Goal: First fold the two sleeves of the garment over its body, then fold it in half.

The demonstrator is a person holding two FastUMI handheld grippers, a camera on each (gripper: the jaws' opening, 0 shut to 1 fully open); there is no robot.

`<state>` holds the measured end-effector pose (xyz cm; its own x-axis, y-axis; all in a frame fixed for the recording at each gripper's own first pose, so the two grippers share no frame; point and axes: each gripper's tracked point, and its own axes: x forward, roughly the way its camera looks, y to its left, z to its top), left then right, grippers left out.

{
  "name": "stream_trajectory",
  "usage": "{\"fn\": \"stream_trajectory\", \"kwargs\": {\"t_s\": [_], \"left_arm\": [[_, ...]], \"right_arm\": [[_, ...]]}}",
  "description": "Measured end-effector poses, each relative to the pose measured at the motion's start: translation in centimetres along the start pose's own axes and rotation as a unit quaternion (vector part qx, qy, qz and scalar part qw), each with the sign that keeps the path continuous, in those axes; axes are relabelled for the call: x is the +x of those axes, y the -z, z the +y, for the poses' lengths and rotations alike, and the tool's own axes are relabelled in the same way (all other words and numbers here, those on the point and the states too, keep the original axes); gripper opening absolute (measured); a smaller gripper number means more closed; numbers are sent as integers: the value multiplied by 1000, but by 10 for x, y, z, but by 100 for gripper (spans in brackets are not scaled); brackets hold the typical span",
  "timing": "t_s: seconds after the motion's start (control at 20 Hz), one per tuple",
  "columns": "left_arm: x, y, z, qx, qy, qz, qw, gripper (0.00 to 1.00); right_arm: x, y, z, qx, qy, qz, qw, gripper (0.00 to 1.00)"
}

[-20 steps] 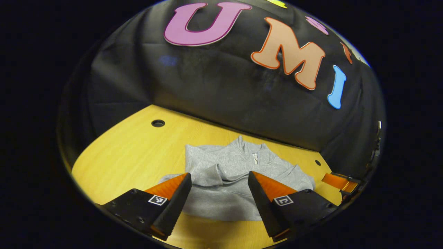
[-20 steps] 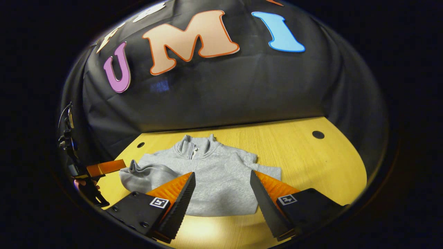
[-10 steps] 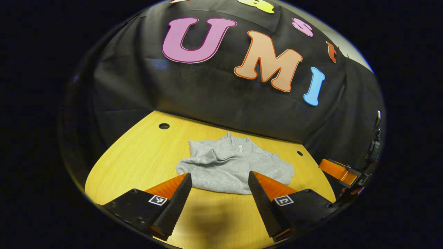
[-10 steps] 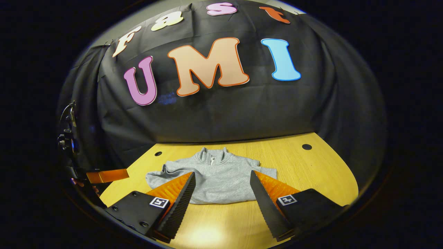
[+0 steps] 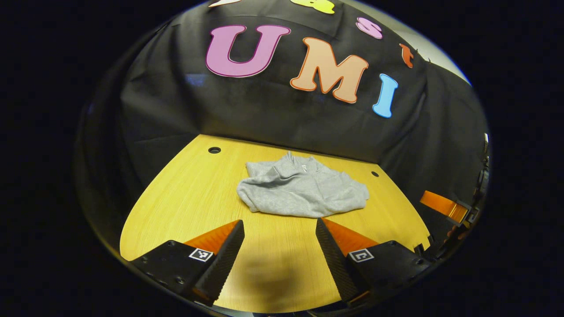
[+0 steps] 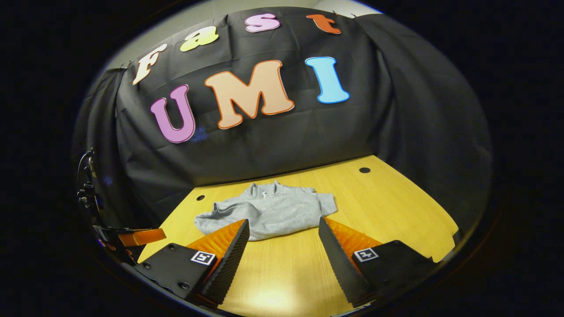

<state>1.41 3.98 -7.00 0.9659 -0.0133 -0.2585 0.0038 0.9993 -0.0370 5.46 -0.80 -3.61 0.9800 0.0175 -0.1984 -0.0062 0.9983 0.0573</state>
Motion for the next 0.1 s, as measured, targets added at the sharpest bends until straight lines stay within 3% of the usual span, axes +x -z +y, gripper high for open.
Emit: {"fn": "stream_trajectory", "kwargs": {"t_s": [0.1], "left_arm": [[-4,4,3,1,0,7,1000,95]], "right_arm": [[-13,1,-5,-2,16,-5,1000,98]]}}
